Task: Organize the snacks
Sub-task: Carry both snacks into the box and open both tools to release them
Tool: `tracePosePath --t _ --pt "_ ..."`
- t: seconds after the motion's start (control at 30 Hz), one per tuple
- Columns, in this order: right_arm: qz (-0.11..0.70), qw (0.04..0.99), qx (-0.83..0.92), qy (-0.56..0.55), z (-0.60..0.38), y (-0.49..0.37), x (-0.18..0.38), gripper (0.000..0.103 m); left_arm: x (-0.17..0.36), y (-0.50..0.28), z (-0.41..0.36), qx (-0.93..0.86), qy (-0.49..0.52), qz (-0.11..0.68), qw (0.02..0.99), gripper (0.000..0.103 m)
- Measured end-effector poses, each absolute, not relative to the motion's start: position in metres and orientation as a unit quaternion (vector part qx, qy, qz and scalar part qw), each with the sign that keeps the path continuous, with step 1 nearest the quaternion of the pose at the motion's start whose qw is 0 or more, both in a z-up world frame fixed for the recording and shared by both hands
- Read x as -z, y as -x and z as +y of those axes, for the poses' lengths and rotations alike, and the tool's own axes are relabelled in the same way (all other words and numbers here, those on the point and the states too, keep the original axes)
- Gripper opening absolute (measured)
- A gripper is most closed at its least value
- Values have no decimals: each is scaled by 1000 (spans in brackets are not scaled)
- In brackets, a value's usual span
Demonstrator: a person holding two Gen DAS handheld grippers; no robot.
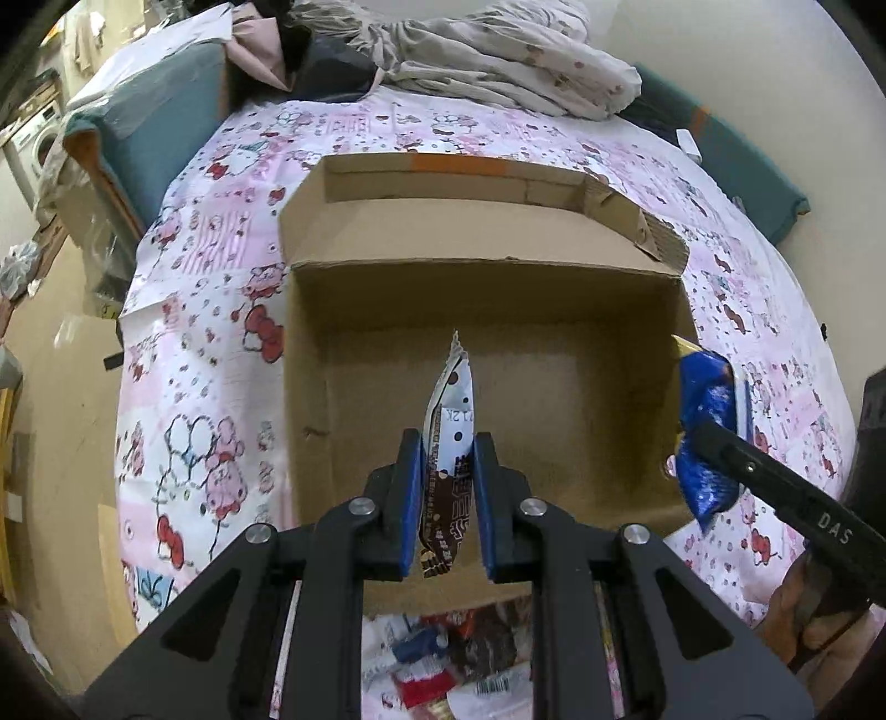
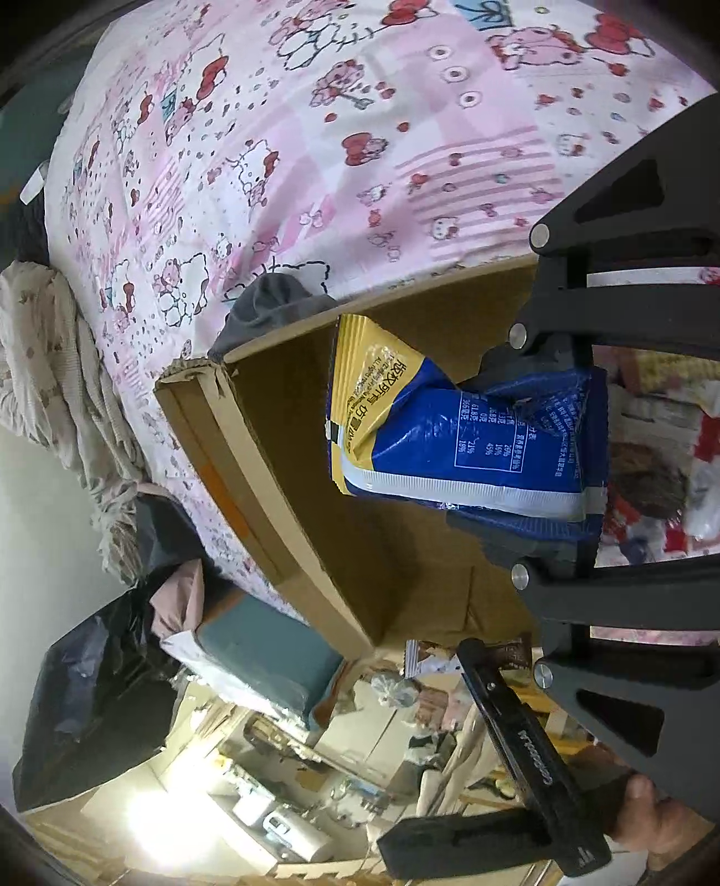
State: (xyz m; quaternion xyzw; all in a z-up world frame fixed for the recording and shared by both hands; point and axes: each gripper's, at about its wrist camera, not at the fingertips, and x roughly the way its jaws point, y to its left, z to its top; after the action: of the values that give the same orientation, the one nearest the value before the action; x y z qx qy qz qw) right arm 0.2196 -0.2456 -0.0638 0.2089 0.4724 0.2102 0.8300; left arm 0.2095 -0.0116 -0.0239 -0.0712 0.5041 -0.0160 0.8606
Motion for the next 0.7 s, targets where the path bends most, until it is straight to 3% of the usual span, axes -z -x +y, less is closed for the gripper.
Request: tracePosePath --t 0.7 --pt "504 825 -210 -148 -211 -238 91 41 50 -224 -17 14 52 486 872 16"
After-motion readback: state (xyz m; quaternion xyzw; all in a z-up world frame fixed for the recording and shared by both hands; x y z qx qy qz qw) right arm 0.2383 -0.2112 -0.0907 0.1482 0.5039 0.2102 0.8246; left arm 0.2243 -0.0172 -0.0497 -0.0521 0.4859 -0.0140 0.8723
